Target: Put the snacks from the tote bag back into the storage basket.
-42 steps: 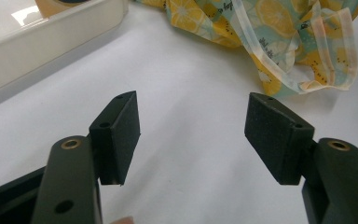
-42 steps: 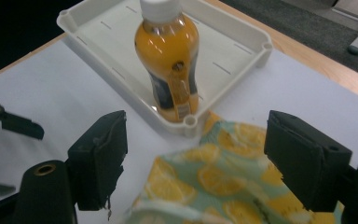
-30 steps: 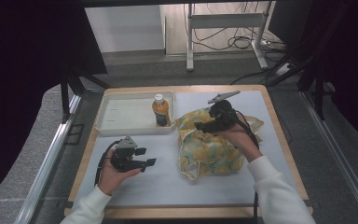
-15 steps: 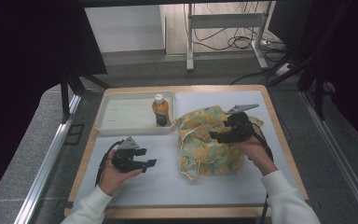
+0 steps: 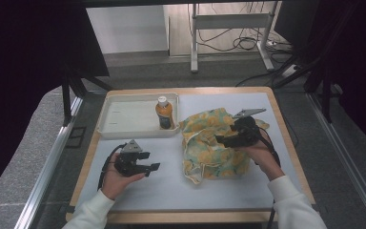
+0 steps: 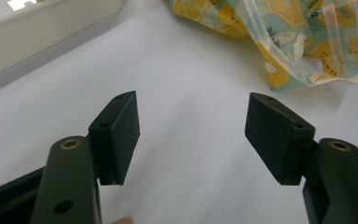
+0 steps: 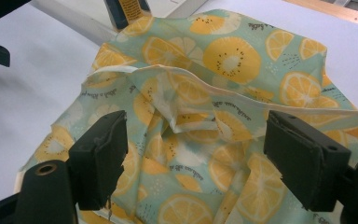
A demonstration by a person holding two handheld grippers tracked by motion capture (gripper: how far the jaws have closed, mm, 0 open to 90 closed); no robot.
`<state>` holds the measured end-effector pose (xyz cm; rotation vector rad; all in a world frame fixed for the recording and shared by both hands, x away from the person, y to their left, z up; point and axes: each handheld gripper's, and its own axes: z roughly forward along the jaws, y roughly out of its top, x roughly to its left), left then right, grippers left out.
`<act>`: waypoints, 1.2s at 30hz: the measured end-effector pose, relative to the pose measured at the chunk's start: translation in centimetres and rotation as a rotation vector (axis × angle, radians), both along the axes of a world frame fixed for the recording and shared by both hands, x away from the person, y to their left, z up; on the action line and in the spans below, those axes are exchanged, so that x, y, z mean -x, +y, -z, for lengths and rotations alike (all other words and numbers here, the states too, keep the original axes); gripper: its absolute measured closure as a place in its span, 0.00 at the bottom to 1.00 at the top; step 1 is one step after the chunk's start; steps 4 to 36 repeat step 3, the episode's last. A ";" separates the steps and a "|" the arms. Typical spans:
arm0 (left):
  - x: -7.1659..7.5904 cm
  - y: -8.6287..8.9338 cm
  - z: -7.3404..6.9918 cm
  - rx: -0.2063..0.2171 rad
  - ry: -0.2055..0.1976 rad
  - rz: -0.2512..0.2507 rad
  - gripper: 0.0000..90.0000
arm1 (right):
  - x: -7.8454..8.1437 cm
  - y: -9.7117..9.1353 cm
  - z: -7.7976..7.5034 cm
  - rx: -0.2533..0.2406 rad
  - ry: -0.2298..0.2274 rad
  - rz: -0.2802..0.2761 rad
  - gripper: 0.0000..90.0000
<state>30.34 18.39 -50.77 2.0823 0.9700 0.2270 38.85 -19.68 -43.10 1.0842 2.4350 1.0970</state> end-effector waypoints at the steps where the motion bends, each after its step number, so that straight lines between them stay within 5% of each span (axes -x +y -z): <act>1: 0.0 0.0 0.0 0.000 0.000 0.000 0.39 | 0.0 0.0 0.0 0.000 -0.001 0.000 0.24; 36: -0.1 0.0 0.0 -0.002 0.001 0.001 0.39 | 0.1 -0.1 -0.1 -0.005 -0.007 -0.002 0.24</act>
